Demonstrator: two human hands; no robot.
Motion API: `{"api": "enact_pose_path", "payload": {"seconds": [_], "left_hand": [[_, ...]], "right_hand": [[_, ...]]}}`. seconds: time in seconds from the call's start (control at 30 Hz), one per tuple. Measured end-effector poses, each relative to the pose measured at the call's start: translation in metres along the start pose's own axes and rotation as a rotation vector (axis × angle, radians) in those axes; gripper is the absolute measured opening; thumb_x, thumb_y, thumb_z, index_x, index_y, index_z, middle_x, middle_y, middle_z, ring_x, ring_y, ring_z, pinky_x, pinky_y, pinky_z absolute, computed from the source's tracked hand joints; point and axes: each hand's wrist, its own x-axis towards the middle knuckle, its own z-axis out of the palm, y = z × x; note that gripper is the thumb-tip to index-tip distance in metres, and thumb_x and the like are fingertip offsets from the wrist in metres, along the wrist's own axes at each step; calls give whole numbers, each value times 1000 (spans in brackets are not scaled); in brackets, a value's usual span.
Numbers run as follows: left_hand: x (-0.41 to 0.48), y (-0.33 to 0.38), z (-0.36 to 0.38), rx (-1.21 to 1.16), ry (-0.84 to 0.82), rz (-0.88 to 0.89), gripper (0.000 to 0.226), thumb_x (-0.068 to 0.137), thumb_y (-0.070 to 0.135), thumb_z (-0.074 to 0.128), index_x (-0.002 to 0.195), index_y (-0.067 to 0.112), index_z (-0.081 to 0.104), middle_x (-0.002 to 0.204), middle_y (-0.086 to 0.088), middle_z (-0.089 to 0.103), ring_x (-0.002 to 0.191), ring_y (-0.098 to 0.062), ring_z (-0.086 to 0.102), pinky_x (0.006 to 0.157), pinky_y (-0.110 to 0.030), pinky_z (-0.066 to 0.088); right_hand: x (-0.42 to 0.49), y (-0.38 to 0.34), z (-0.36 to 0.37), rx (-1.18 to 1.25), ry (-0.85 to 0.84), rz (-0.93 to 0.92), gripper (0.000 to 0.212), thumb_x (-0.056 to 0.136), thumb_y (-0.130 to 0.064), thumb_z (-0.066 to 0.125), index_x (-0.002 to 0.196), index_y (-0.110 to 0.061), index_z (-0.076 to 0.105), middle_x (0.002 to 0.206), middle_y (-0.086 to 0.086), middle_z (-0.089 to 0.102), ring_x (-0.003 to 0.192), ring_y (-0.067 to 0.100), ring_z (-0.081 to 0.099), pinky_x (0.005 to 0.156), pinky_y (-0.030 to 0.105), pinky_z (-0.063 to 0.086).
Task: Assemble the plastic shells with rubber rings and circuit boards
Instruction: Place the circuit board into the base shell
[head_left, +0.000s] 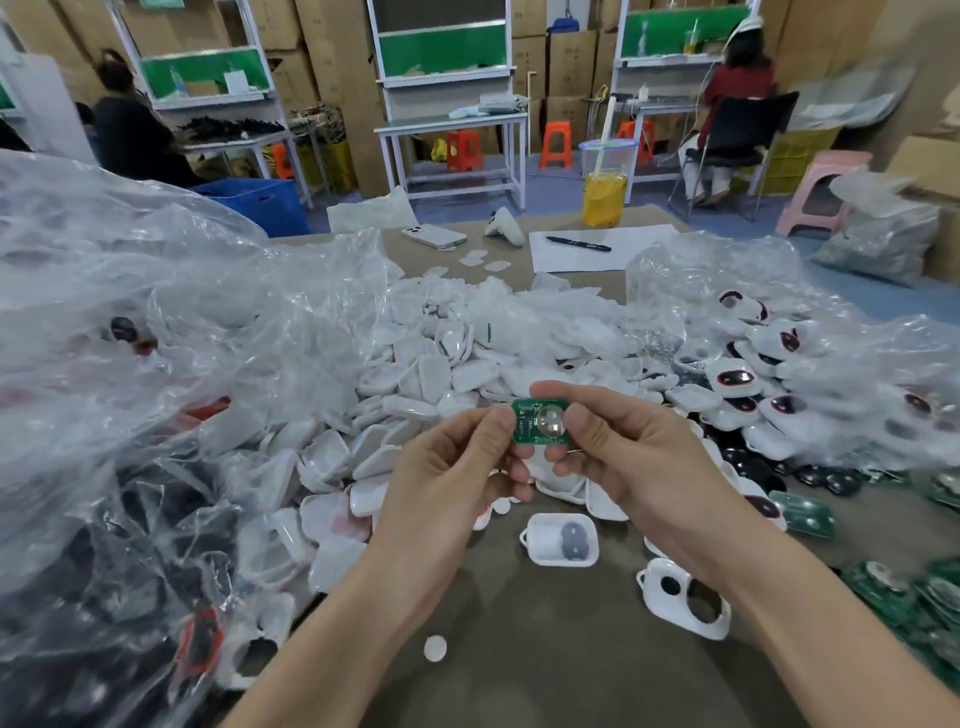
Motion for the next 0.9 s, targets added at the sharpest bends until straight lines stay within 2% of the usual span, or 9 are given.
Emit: {"api": "enact_pose_path", "payload": {"seconds": [0.13,0.2,0.27,0.37,0.4,0.5,0.63,0.8,0.9], "left_hand": [[1,-1,0,48,37,-29,28,89,42,66,88,16,77,77,-6,65,65,-16,58,74,-48,40],[1,-2,0,58,41,-30,31,86,46,67,87,17,77,76,-6,65,65,-16,57,74,-52,37],[2,-4,0,62,39,-19,30,86,46,68,87,18,77,76,-5,65,65,-17,57,72,-49,39],[2,-5,2,31,42,7,27,88,42,66,83,19,78,75,-3,66,63,-15,58,66,-35,50],[2,-6,2,34,44,10,27,88,42,65,83,19,78,75,-2,66,63,-14,58,65,-34,51],[2,-6,2,72,61,3,28,90,43,64,84,19,77,72,-2,65,63,-15,59,70,-48,43],[2,-6,-1,87,80,-12,33,88,49,66,86,17,76,69,-3,65,62,-17,57,72,-52,39],[2,-4,0,109,73,-2,34,83,53,67,83,20,76,69,-3,65,62,-18,58,69,-48,41],[1,-4,-1,128,103,22,31,88,51,70,80,21,75,66,-1,64,60,-16,59,62,-37,43]], "right_hand": [[0,0,-2,62,-19,37,28,86,-20,60,108,-17,78,99,6,75,76,11,67,72,19,55],[0,0,-3,73,-24,54,29,88,-17,59,111,-14,76,101,8,75,77,12,67,73,19,55],[-1,0,-4,86,-23,65,29,89,-16,58,111,-13,76,102,9,75,77,13,67,73,19,56],[0,0,-3,91,-17,73,28,89,-15,58,110,-13,76,100,9,75,78,13,68,73,19,56],[0,0,-3,89,-17,74,28,89,-15,58,110,-13,76,100,9,75,78,13,68,73,20,56],[-1,1,-3,99,-22,81,29,88,-16,59,111,-14,76,101,9,75,79,13,69,74,20,56],[-2,0,-2,112,-26,91,29,87,-16,59,111,-15,76,104,11,76,80,14,71,75,19,56],[-1,1,2,121,-16,73,28,84,-20,63,108,-17,78,101,11,76,79,13,72,74,20,57],[0,4,3,100,-13,72,26,84,-23,65,106,-21,79,102,10,76,81,15,72,75,20,57]]}}
